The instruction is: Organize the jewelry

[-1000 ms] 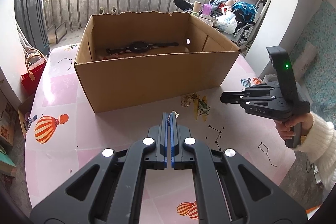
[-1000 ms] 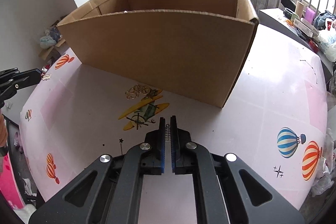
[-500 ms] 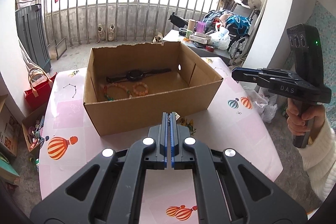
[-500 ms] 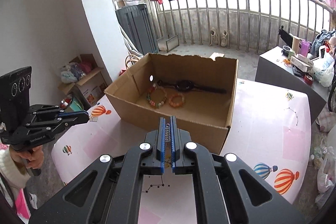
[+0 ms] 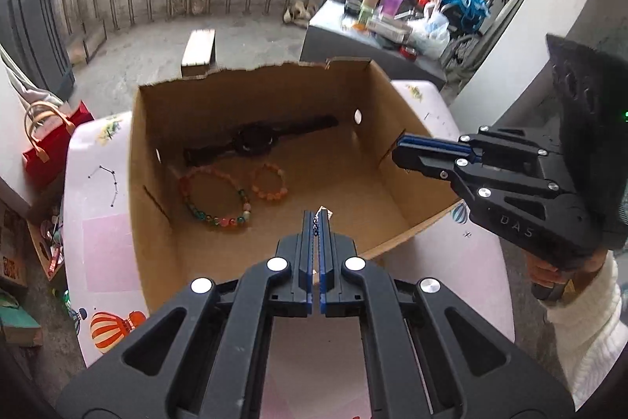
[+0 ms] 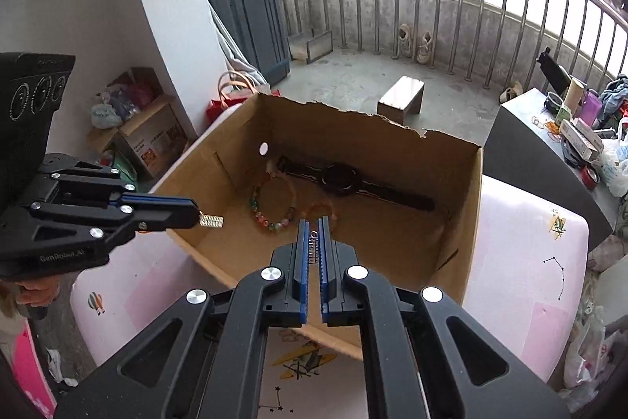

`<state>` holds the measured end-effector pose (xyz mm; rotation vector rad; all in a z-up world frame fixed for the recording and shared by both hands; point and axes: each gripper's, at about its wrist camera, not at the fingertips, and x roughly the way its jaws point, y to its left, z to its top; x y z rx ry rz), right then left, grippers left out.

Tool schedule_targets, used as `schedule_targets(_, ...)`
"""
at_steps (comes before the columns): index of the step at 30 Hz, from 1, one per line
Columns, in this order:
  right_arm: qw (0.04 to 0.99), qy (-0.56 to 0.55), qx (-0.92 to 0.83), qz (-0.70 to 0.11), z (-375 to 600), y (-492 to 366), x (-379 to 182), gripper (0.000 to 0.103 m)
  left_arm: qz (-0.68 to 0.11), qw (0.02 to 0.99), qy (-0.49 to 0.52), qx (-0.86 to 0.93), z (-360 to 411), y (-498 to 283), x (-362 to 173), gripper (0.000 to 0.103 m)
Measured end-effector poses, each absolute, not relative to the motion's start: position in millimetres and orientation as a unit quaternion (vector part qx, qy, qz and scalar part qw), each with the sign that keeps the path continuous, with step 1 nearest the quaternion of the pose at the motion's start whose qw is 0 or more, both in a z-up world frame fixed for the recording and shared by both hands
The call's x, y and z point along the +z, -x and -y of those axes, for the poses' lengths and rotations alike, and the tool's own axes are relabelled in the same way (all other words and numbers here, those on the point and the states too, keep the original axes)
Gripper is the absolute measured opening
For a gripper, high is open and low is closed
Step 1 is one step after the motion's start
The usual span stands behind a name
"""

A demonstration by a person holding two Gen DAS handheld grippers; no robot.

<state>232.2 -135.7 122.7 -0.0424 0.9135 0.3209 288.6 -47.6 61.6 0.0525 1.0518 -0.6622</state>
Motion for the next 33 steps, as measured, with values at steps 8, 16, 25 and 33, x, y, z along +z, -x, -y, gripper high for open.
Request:
schedule_targets(8,0.804,0.061,0.131,-0.576,117.6,-305.1,59.1,0.005,-0.656,0.698,-0.074,-0.277,90.7,-370.8,-22.2,0.001)
schedule_targets(16,0.736,0.021,0.115,-0.666,126.9,-341.3,8.2,0.005,-0.706,0.660,-0.068,-0.246,92.2,-392.4,-63.7,0.004)
schedule_targets(25,0.780,0.058,0.090,-0.616,130.4,-315.6,36.2,0.006,-0.679,0.694,-0.080,-0.224,82.9,-383.0,-46.7,0.037)
schedule_targets(33,0.845,0.093,0.074,-0.521,132.0,-255.2,96.3,0.016,-0.561,0.799,-0.087,-0.198,55.4,-326.4,24.7,0.037)
